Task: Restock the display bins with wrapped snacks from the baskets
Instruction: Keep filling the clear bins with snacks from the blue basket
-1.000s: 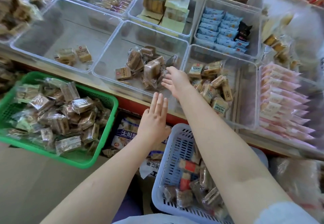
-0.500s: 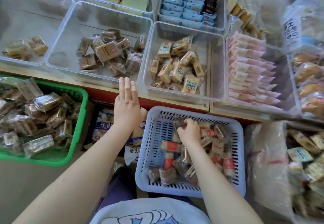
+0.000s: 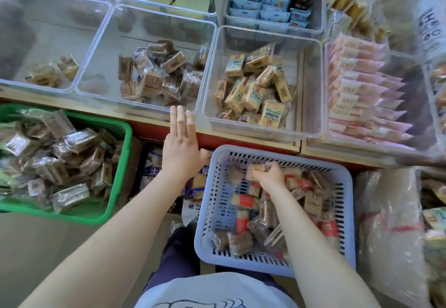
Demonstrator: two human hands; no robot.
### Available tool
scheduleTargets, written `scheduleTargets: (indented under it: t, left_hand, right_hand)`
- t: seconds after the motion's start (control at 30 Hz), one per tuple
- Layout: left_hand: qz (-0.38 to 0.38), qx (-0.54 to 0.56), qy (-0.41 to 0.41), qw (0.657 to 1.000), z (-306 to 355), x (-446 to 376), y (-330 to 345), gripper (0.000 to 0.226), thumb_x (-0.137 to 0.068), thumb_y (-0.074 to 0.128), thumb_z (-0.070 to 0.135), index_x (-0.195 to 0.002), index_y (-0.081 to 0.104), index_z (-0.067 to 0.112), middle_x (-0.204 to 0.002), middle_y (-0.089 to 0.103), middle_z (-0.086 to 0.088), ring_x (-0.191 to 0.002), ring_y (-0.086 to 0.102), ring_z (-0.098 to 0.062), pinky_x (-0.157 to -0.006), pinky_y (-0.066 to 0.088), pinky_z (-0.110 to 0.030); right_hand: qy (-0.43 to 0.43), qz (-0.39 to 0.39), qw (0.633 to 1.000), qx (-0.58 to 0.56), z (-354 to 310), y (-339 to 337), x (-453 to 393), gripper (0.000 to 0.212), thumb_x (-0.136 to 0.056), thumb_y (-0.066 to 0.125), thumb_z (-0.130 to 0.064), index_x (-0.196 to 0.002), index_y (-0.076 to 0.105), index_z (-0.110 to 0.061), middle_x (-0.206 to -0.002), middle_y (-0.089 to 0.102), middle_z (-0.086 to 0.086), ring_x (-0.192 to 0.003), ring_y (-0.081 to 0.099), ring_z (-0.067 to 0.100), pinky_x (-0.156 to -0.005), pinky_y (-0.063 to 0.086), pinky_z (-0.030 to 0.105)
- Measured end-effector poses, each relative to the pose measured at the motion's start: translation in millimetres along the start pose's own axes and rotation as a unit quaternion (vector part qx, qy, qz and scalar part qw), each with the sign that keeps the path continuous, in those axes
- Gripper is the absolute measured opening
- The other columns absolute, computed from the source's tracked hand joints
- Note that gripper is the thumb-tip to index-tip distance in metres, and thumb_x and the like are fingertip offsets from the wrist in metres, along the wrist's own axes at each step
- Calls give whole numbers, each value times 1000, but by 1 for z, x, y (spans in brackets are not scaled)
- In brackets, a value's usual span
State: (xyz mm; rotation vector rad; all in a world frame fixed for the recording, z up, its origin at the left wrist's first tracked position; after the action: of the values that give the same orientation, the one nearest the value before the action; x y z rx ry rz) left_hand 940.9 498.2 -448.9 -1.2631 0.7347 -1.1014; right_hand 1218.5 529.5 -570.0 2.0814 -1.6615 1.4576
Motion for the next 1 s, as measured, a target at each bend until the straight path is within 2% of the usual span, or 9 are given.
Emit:
scheduleTargets:
  t: [0.07,0.13,0.2,0.3,0.43,0.53,0.67,0.8,1.0]
  left_hand:
    - [-3,-1,0,1000,0,0,1,102,-82,60,38,-156,1,-1,-165,-6,-22,-153,-16,-34,-110,42,-41]
    - [-7,-8,4,1000,-1,0,0,102,-85,59,41,-156,0,-2,-165,-7,-22,-152,-17,-34,-112,39,-40]
    - [-11,-14,12,1000,-1,0,-2,102,-87,56,45,-156,-1,-2,-165,-7,-22,-152,-17,-34,-113,37,-39]
    - [-10,-11,24,1000,-2,0,-4,102,-87,56,48,-157,1,-2,-165,-6,-21,-153,-15,-34,-114,34,-39]
    - [-13,-7,31,999,-4,0,-5,102,-85,60,42,-157,2,-1,-166,-6,-20,-153,-15,-32,-107,42,-36]
    - [-29,-23,49,998,-5,1,-4,100,-92,53,45,-157,-10,2,-164,-20,-18,-150,-25,-30,-111,37,-35]
    - [-40,-46,52,997,-7,0,-4,100,-94,48,49,-155,-18,4,-162,-27,-16,-148,-29,-30,-115,33,-35]
    - [-40,-35,49,997,-6,0,-6,101,-91,52,48,-157,-11,5,-164,-20,-17,-150,-26,-30,-113,34,-36]
    - [-22,-26,53,998,-9,0,-4,101,-88,56,45,-158,-5,3,-165,-13,-18,-152,-19,-31,-112,37,-37]
  right_hand:
    - [29,-115,959,-257,-15,24,24,40,-94,66,-8,-131,51,-3,-128,63,21,-99,67,25,-80,58,37]
    - [33,-212,858,-466,-41,41,53,32,-98,56,-4,-130,55,1,-129,63,26,-109,68,33,-85,61,41]
    - [30,-254,792,-554,-68,41,78,28,-96,53,-5,-123,58,3,-122,66,26,-112,67,37,-86,61,42]
    - [-2,-279,766,-579,-112,39,97,26,-92,55,-6,-114,63,4,-117,68,26,-111,67,38,-92,59,45]
    - [-49,-294,779,-552,-189,53,100,29,-102,45,-6,-128,55,3,-135,60,27,-129,57,37,-111,44,49]
    - [-73,-277,824,-489,-248,85,91,33,-105,46,-9,-135,52,3,-135,60,25,-129,57,34,-113,43,45]
    - [-74,-257,862,-431,-280,111,83,20,-106,46,-12,-121,57,-4,-137,58,20,-132,53,31,-114,39,41]
    - [-118,-246,874,-403,-264,87,78,26,-106,46,-15,-128,56,-6,-129,64,19,-120,62,32,-109,47,44]
    - [-61,-199,925,-317,-139,56,66,29,-105,41,-13,-103,67,-2,-98,74,17,-87,73,29,-73,61,35]
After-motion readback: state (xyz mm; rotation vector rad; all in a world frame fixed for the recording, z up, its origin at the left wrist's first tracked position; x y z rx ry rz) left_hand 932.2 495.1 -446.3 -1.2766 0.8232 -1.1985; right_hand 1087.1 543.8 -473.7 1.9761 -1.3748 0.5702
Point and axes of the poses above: each hand's wrist, its own x-axis away from the middle knuckle, its own y-axis out of the palm, z = x × y, the point moved 10 cm from there along -x, towards the middle knuckle
